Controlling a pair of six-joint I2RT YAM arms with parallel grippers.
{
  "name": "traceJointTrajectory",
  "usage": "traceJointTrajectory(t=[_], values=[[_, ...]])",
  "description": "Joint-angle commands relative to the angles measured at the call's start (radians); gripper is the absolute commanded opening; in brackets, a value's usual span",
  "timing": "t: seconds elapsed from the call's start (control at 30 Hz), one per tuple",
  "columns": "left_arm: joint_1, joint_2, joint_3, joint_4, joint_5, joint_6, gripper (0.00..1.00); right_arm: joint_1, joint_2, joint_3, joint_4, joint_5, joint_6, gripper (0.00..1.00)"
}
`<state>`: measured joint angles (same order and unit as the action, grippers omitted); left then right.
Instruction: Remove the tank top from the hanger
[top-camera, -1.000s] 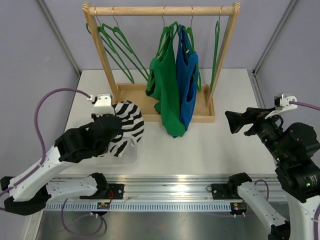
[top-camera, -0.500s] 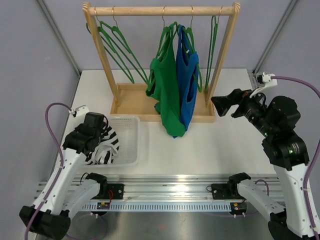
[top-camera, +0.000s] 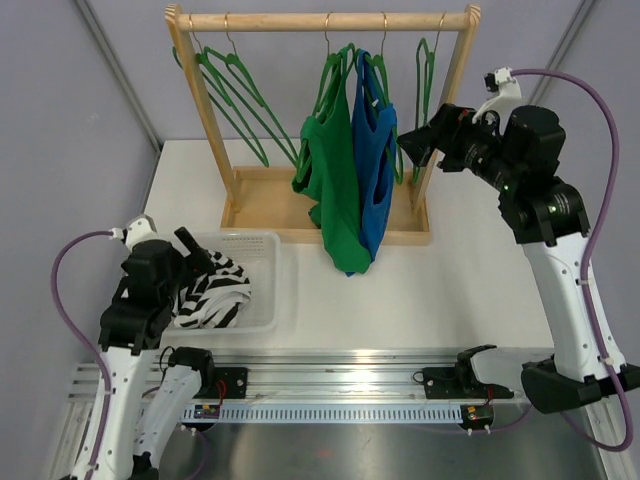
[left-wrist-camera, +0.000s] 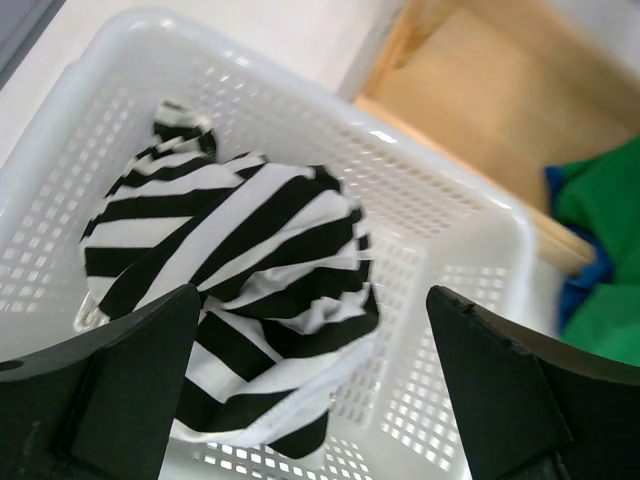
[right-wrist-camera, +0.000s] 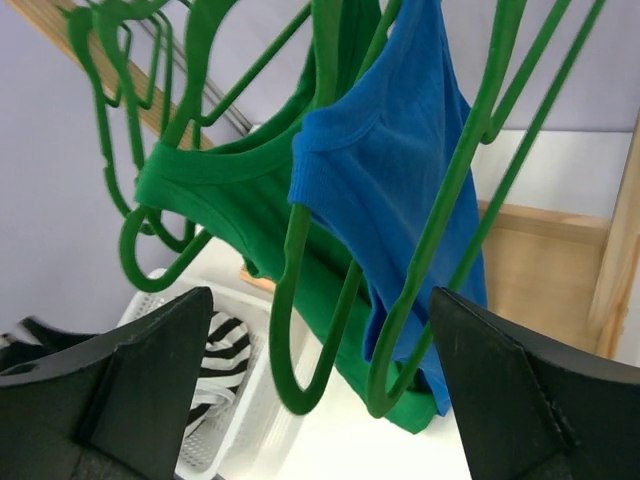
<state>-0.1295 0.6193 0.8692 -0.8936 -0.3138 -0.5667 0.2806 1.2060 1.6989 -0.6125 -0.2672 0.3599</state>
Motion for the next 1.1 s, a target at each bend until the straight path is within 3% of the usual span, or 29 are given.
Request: traceJointTrajectory(t=[0.0, 0.13, 0.37, 0.57, 0.7, 0.83, 1.07], values=[[0.005, -0.069, 0.056, 0.082, 0.152, 0.096, 0.99, 0.031, 0.076, 0.111, -0.055, 0.057, -0.042, 0.95], [0.005, -0.134, 0.042, 0.128, 0.3, 0.159, 0.99, 0.086, 0.167, 0.255, -0.144, 0.147, -0.114, 0.83], [0.005, -0.204, -0.022, 0.171, 0.358, 0.191, 0.99, 0.183, 0.28, 0.448, -0.222, 0.261, -0.194, 0.73], [0.005, -0.219, -0.041, 0.186, 0.367, 0.192, 0.99, 0.192, 0.483, 0.723, -0.331, 0.393, -0.268, 0.67], [0.005, -0.219, -0.052, 0.2, 0.381, 0.194, 0.99, 0.192, 0.64, 0.961, -0.4, 0.364, -0.283, 0.58], [0.005, -0.214, -0.056, 0.206, 0.39, 0.194, 0.99, 0.193, 0.672, 0.958, -0.36, 0.385, -0.298, 0.55], [0.005, -0.213, -0.064, 0.219, 0.417, 0.197, 0.99, 0.193, 0.719, 0.993, -0.32, 0.411, -0.323, 0.39]])
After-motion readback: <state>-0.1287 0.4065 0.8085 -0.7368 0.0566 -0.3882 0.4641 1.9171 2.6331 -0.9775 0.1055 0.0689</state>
